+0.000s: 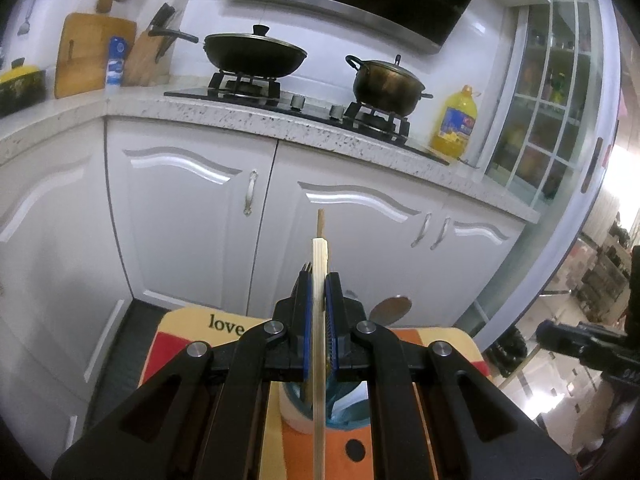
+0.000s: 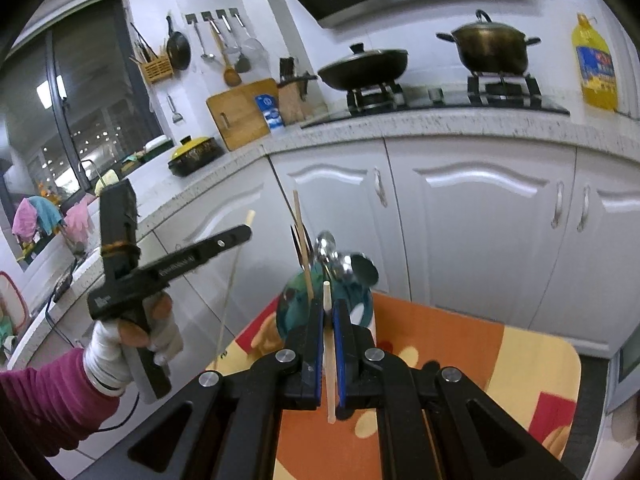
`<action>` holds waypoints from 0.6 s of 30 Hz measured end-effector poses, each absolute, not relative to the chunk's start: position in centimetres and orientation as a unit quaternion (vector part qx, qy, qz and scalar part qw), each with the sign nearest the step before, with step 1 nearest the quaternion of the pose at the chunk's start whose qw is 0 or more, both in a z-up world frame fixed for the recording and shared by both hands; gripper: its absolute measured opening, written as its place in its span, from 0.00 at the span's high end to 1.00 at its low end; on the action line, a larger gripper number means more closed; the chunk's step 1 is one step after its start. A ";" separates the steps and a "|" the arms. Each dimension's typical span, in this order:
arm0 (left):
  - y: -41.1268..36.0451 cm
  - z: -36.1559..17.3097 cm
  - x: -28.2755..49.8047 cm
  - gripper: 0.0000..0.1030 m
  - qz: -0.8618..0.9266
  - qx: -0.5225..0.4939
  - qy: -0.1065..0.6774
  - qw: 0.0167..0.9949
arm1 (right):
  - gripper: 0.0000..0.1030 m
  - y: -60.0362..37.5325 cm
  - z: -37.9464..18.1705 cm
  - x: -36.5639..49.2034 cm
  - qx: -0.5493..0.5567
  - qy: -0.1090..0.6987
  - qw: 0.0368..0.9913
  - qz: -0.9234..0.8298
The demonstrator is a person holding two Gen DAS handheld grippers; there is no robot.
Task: Organize utensils
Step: 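Lift both pale chopsticks and carry them over the holder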
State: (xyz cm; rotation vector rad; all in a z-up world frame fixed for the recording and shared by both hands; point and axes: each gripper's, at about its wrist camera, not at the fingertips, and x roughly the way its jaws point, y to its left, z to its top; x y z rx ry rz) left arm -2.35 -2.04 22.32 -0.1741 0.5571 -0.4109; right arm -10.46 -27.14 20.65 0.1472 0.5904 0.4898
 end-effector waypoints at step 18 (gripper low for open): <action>-2.2 23.4 2.2 0.95 -0.187 -0.169 0.224 0.941 | 0.96 -23.3 25.4 -7.0 0.036 0.230 0.940 0.247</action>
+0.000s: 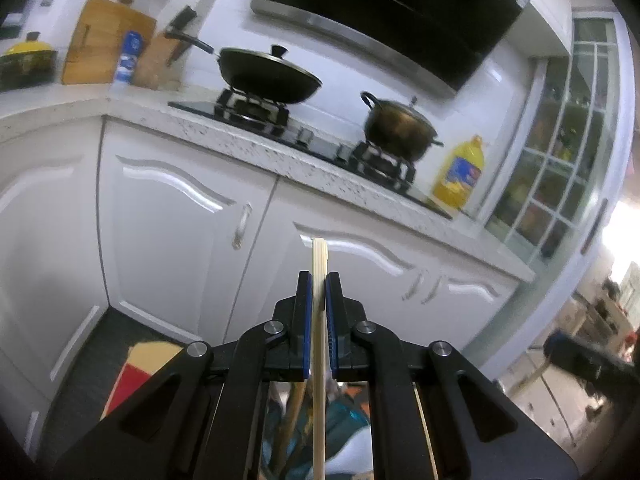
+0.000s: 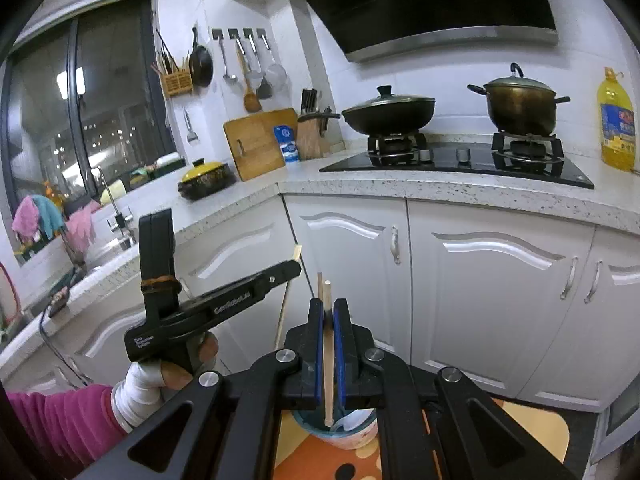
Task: Organize utensils
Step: 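Lift both pale chopsticks and carry them over the holder, then lower the chopsticks into the holder and open both tools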
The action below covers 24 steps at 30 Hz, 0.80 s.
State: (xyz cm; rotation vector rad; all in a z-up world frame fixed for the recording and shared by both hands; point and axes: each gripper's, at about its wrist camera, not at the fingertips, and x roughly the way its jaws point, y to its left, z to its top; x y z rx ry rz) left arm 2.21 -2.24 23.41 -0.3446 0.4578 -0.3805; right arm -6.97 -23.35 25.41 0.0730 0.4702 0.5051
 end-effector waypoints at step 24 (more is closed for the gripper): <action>-3.3 17.0 2.5 0.95 -0.136 -0.120 0.232 0.956 | 0.95 -21.8 16.6 -1.9 0.057 0.339 0.903 0.257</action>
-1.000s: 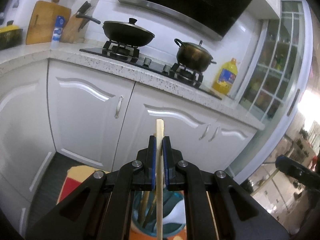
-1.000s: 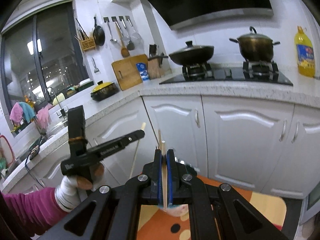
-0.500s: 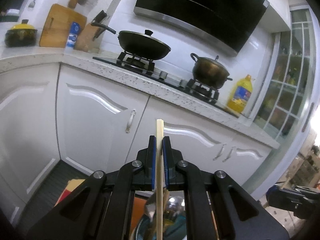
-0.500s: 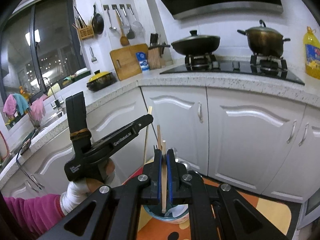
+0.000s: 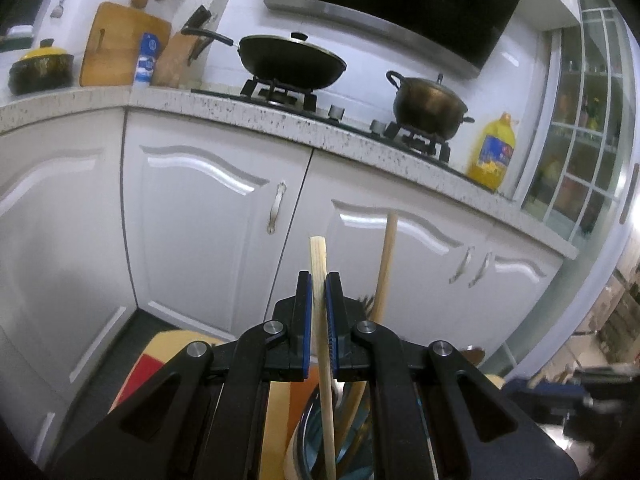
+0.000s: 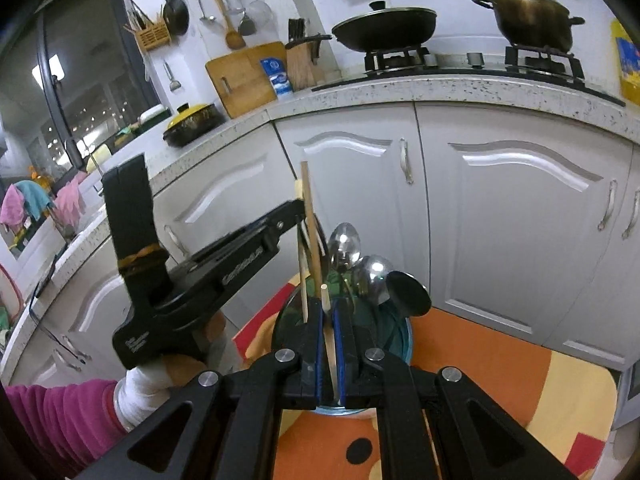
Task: Organize utensils
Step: 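Lower the chopsticks into the holder and open both tools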
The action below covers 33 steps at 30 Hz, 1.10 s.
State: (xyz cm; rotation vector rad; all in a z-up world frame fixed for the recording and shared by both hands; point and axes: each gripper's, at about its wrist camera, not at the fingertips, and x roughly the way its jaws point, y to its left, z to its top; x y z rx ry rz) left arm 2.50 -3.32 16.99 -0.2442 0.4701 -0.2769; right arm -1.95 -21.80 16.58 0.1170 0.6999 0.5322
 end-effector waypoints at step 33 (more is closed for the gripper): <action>-4.2 18.5 -4.6 0.51 -0.116 -0.051 0.285 0.950 | 0.75 -24.7 16.6 -6.7 0.095 0.343 0.913 0.197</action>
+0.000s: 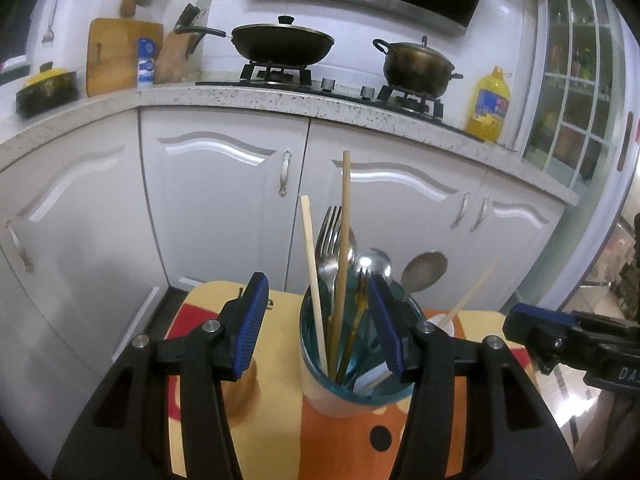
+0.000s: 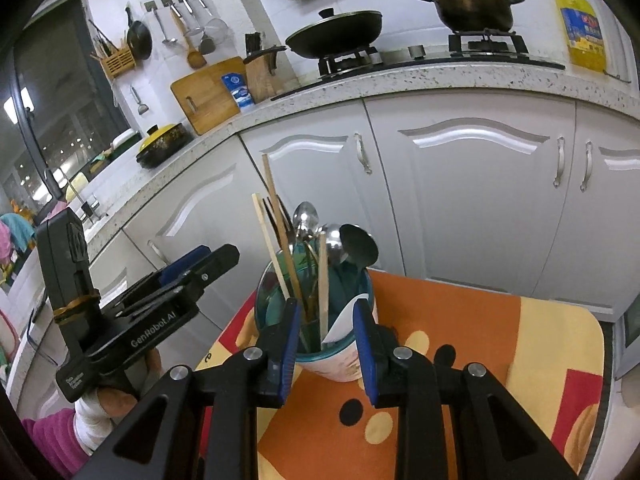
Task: Organize utensils
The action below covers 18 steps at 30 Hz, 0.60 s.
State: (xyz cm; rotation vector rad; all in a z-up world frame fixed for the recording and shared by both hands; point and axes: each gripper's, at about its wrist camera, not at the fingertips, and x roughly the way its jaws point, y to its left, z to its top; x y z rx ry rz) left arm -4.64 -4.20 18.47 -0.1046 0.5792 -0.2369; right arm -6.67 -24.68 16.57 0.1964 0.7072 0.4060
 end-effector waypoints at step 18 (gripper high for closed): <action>-5.2 18.7 -6.7 0.51 -0.092 -0.024 0.295 0.951 | 0.69 -23.1 16.0 -8.2 0.058 0.337 0.924 0.174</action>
